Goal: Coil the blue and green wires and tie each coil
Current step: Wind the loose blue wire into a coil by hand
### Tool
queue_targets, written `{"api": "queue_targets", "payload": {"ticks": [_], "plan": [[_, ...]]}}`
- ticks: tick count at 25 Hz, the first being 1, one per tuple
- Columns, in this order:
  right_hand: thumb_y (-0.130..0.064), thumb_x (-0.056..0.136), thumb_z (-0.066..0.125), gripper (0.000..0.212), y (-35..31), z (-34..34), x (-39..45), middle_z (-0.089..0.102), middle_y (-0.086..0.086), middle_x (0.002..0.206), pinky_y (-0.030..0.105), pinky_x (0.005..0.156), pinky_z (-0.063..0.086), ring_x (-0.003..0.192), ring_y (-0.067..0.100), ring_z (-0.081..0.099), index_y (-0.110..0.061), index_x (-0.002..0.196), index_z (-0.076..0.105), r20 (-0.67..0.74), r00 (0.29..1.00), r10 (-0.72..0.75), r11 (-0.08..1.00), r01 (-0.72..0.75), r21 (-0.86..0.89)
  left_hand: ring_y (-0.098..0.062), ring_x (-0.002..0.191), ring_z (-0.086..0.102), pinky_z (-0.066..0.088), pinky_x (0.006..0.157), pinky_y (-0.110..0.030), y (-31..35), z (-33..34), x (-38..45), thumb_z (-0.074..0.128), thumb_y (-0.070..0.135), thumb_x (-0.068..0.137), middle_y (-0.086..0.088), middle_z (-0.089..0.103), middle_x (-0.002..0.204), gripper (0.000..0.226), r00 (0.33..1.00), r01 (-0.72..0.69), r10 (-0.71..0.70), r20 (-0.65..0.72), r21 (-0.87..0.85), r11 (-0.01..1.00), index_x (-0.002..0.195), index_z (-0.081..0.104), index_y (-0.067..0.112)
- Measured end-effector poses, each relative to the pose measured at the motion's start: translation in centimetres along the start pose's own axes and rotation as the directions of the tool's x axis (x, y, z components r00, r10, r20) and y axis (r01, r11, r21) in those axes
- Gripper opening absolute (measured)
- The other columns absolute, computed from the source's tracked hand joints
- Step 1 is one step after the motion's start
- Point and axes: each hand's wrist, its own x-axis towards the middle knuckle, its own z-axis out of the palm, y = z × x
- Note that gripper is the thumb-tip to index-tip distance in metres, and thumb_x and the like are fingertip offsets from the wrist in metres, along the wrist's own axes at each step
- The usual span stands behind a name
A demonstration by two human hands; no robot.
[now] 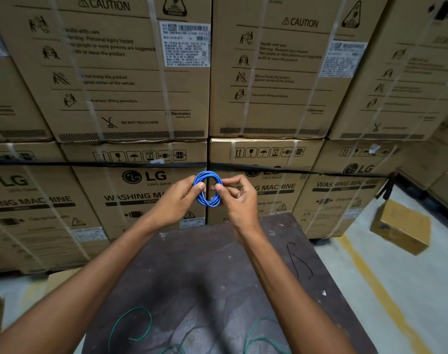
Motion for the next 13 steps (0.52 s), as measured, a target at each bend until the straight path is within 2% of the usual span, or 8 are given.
{"api": "queue_targets", "payload": {"ticks": [2,4,6,8,11,13], "plan": [[0.001,0.092,0.071,0.016,0.5,-0.7,-0.4,0.076,0.024,0.091,0.03,0.062,0.058,0.077,0.022,0.072,-0.005,0.098,0.057,-0.016,0.999,0.039,0.998,-0.038,0.054,-0.002,0.069,0.047,0.039,0.067,-0.027,-0.2,0.9,-0.2,0.042,0.031,0.109,0.014,0.052,0.073,0.022,0.999,0.007,-0.006,0.041,-0.025,1.0,0.094,0.058,0.03],[-0.001,0.092,0.071,0.02,1.4,-1.8,-1.0,0.076,0.023,0.092,0.029,0.061,0.057,0.077,0.022,0.07,-0.004,0.103,0.055,-0.007,0.993,0.121,0.991,-0.12,0.061,-0.004,0.067,0.046,0.039,0.067,-0.033,-1.1,2.4,-0.4,0.04,0.04,0.106,0.012,0.049,0.072,0.023,0.998,0.026,-0.026,0.061,0.003,1.0,0.091,0.055,0.032],[-0.005,0.093,0.072,0.025,2.5,-3.4,-1.1,0.076,0.022,0.096,0.036,0.069,0.058,0.082,0.023,0.069,-0.001,0.109,0.053,-0.007,0.982,0.187,0.981,-0.187,0.044,-0.005,0.065,0.046,0.039,0.067,-0.037,-2.0,4.4,0.0,0.037,0.045,0.103,0.012,0.049,0.07,0.024,0.998,0.056,-0.059,0.032,0.082,0.995,0.087,0.051,0.034],[-0.006,0.093,0.072,0.03,3.5,-5.1,-0.5,0.073,0.022,0.097,0.04,0.075,0.06,0.084,0.022,0.069,0.003,0.114,0.053,-0.009,0.976,0.219,0.975,-0.218,0.028,-0.006,0.066,0.05,0.039,0.066,-0.037,-2.4,6.4,0.9,0.041,0.041,0.106,0.011,0.052,0.069,0.023,0.995,0.092,-0.095,0.011,0.165,0.982,0.084,0.047,0.038],[-0.006,0.094,0.072,0.032,4.3,-8.2,1.2,0.072,0.016,0.095,0.033,0.073,0.061,0.08,0.013,0.072,0.002,0.118,0.054,0.035,0.963,0.268,0.963,-0.268,-0.009,-0.015,0.07,0.054,0.035,0.066,-0.034,-2.2,9.2,2.5,0.044,0.034,0.107,0.012,0.055,0.072,0.021,0.99,0.136,-0.138,-0.006,0.227,0.964,0.087,0.047,0.036],[-0.005,0.093,0.072,0.033,4.8,-10.3,2.4,0.071,0.011,0.095,0.033,0.076,0.062,0.084,0.014,0.073,0.001,0.12,0.054,0.091,0.95,0.298,0.954,-0.301,0.017,-0.018,0.072,0.055,0.034,0.066,-0.034,-2.1,10.6,3.5,0.044,0.034,0.107,0.012,0.055,0.072,0.016,0.987,0.16,-0.16,-0.019,0.227,0.961,0.092,0.049,0.033]]}}
